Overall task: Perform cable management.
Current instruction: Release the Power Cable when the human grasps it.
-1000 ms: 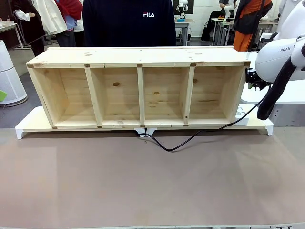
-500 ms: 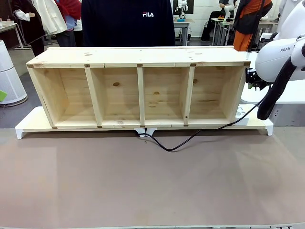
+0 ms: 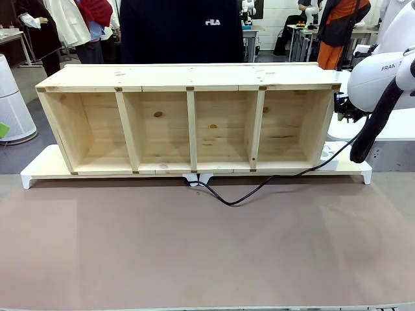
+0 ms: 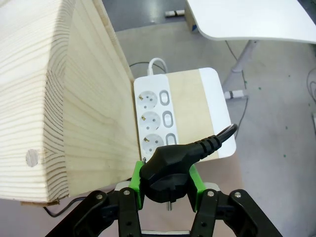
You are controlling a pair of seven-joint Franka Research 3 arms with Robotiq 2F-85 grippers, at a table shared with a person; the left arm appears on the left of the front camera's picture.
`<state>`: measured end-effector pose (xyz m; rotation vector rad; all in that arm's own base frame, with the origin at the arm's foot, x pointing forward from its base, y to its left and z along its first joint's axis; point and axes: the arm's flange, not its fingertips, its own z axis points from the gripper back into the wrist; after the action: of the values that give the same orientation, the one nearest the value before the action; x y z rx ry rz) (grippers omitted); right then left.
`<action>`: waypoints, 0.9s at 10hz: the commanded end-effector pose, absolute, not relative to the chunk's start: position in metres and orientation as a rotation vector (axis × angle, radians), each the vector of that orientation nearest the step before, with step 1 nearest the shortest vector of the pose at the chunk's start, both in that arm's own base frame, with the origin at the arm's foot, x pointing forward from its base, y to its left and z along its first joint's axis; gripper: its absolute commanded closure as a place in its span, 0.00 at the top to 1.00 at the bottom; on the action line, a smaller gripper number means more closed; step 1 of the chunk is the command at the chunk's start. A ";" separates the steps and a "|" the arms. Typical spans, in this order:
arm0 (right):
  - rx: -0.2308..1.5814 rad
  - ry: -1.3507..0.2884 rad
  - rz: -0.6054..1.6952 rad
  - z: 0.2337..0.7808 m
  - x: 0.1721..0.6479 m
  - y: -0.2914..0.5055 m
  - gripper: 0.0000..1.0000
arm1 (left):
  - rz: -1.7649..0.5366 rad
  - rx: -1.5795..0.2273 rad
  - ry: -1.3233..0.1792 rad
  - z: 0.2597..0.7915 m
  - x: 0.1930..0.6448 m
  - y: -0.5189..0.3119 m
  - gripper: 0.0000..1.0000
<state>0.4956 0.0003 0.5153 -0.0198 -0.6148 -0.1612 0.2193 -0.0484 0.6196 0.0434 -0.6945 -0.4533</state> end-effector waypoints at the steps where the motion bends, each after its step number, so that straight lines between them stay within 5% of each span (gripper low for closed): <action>1: -0.031 -0.619 -0.154 0.516 0.492 0.000 0.41 | -0.436 0.033 -0.703 0.617 0.220 -0.050 1.00; 9: -0.031 -0.619 -0.154 0.516 0.492 0.000 0.41 | -0.436 0.033 -0.703 0.617 0.220 -0.050 1.00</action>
<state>0.4956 0.0003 0.5153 -0.0198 -0.6149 -0.1612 0.2193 -0.0484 0.6196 0.0434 -0.6945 -0.4533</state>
